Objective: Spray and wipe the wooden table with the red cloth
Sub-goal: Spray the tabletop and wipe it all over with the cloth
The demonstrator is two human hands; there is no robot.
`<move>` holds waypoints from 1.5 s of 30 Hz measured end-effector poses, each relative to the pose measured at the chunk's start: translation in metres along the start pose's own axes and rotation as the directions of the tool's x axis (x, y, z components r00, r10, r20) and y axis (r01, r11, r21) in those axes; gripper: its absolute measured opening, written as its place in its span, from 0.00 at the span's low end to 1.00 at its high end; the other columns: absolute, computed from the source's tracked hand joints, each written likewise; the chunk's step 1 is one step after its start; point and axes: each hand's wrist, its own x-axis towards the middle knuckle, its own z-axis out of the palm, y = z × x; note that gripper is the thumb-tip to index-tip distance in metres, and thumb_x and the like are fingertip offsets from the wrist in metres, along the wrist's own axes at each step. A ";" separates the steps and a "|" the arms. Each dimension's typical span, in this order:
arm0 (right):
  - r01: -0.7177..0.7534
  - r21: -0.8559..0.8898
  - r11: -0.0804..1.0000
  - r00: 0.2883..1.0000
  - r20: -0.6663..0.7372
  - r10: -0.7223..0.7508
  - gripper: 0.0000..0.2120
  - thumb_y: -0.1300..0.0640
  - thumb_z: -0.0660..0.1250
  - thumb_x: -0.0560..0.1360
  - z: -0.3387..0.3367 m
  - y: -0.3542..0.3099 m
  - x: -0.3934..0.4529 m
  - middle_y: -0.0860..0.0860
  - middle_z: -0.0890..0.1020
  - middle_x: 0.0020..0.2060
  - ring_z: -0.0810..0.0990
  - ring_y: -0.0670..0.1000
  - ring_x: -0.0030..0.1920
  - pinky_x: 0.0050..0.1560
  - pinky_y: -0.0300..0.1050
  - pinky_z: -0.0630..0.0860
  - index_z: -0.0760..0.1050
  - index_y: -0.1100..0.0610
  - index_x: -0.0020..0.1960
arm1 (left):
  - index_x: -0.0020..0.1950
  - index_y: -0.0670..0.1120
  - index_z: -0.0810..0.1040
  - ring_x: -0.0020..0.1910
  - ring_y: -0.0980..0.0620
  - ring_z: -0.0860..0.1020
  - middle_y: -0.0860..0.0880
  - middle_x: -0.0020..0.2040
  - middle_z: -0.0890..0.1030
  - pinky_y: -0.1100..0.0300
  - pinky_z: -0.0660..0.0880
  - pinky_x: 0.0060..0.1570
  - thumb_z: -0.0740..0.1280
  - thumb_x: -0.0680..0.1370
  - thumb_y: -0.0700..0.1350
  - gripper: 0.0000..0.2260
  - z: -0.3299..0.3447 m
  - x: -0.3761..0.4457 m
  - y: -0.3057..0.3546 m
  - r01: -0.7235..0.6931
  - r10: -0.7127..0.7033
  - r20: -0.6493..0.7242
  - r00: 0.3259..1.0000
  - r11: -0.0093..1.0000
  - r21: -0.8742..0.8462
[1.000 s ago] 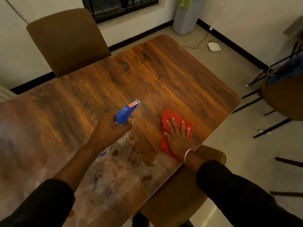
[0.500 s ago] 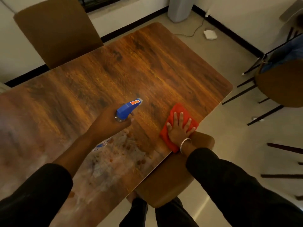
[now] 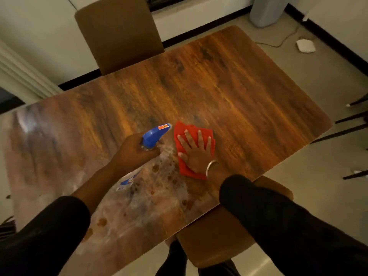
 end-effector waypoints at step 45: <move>0.818 -0.402 0.411 0.537 0.279 -0.796 0.32 0.36 0.52 0.87 0.019 0.056 -0.038 0.49 0.50 0.87 0.48 0.65 0.86 0.80 0.74 0.51 0.51 0.44 0.87 | 0.51 0.60 0.80 0.36 0.53 0.81 0.54 0.39 0.83 0.62 0.76 0.40 0.74 0.73 0.42 0.14 -0.039 -0.163 -0.072 0.273 -0.294 -0.182 0.938 0.953 -0.133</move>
